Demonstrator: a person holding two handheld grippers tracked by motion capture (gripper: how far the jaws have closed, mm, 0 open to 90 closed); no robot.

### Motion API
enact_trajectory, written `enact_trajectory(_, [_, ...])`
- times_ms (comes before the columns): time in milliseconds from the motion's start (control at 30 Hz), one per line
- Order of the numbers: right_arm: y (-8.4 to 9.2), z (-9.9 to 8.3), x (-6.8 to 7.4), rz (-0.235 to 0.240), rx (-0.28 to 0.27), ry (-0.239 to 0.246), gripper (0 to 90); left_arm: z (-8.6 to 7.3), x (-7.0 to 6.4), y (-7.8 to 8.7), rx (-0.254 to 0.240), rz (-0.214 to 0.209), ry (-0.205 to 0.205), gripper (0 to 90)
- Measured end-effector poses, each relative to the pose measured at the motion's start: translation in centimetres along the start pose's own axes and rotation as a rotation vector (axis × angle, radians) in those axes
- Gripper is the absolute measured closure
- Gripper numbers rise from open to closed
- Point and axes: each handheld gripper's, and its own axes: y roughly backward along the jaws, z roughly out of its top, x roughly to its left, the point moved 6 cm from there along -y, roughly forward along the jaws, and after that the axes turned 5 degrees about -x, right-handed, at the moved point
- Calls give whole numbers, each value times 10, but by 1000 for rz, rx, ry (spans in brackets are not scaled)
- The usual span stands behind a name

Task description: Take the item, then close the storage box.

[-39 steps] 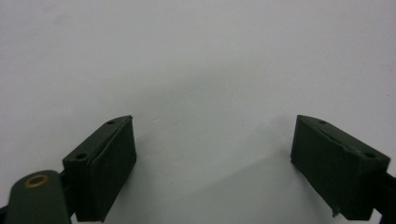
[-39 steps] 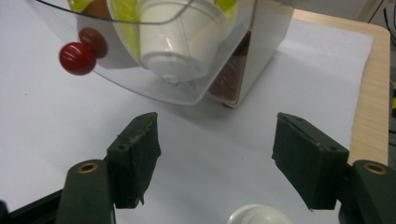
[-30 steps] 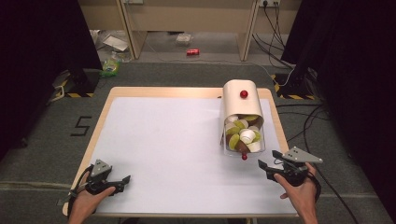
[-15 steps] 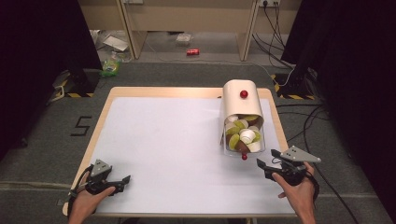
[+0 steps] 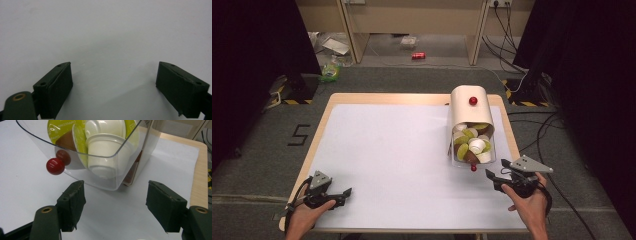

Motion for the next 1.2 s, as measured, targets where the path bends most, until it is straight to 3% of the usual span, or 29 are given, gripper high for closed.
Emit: enact_trajectory(1200, [-16,5,8,13,10,39,301,0,0,0,0,2,-2,128])
